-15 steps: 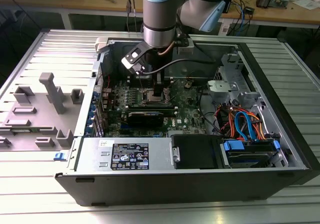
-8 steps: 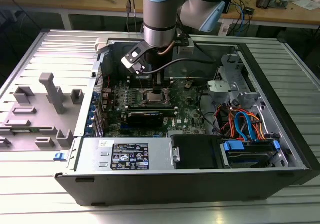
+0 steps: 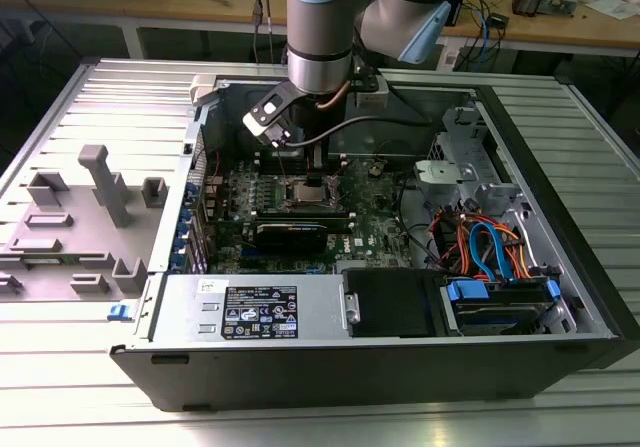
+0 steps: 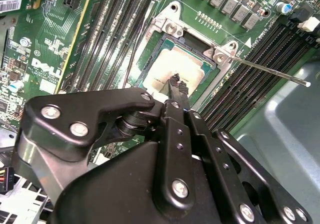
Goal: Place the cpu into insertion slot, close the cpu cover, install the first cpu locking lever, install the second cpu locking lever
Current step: 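Close the cpu cover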
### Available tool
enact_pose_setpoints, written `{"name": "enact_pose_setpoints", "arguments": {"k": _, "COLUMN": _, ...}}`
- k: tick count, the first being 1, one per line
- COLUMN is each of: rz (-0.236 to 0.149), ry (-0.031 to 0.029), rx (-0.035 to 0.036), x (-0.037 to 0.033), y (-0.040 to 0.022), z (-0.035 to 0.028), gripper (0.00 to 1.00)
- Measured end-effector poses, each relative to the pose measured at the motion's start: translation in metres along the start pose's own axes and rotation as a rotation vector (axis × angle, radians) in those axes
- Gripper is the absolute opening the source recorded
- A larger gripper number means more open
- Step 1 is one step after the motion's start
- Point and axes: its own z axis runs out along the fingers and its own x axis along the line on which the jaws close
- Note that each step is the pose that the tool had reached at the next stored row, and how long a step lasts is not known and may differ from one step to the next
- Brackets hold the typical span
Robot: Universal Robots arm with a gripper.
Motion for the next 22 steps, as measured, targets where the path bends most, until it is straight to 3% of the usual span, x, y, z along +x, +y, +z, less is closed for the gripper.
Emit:
{"name": "enact_pose_setpoints", "arguments": {"k": 8, "rz": 0.0, "ry": -0.0002, "rx": 0.0002, "x": -0.0001, "y": 0.0, "z": -0.0017, "gripper": 0.11}}
{"name": "enact_pose_setpoints", "arguments": {"k": 16, "rz": 0.0, "ry": 0.0, "rx": 0.0001, "x": -0.0008, "y": 0.0008, "z": -0.0322, "gripper": 0.11}}
{"name": "enact_pose_setpoints", "arguments": {"k": 20, "rz": 0.0, "ry": -0.0001, "rx": 0.0001, "x": -0.0009, "y": 0.001, "z": -0.0409, "gripper": 0.11}}
{"name": "enact_pose_setpoints", "arguments": {"k": 22, "rz": 0.0, "ry": 0.0002, "rx": -0.0001, "x": -0.0009, "y": 0.001, "z": -0.0416, "gripper": 0.11}}
